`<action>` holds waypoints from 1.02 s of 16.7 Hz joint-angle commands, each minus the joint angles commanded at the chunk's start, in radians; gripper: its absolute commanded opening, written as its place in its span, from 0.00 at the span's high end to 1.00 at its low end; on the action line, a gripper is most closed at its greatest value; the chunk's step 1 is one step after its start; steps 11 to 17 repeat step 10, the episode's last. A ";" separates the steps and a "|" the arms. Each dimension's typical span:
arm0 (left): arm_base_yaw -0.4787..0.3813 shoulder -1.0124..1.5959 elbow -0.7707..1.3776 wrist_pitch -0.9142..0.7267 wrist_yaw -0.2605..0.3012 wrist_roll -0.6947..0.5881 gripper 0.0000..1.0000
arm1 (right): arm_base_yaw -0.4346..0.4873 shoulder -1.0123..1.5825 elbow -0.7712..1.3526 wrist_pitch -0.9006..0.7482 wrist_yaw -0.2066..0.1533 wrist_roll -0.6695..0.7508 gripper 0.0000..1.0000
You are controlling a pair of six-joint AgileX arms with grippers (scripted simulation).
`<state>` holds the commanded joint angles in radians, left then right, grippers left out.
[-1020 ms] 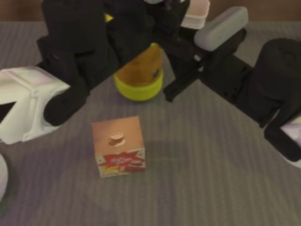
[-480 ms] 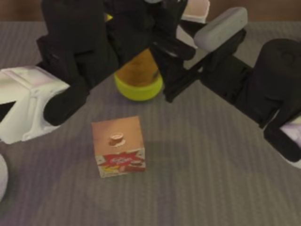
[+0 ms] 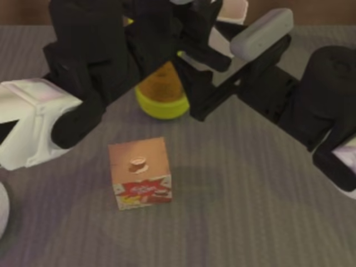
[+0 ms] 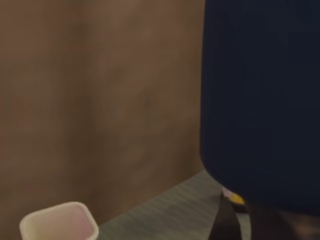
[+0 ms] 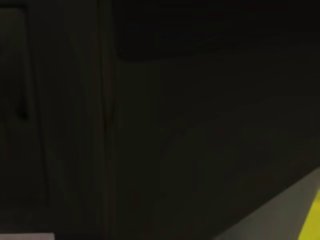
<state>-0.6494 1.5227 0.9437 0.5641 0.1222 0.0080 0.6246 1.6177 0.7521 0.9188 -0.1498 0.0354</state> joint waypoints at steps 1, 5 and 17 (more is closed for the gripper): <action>0.009 -0.006 -0.006 -0.001 0.008 0.000 1.00 | -0.002 -0.014 -0.014 -0.001 -0.003 0.000 0.00; 0.090 -0.059 -0.053 -0.009 0.076 0.002 1.00 | -0.021 -0.158 -0.149 -0.008 -0.025 0.000 0.00; 0.158 -0.103 -0.091 -0.014 0.136 0.002 1.00 | -0.033 -0.265 -0.254 -0.009 -0.047 0.002 0.00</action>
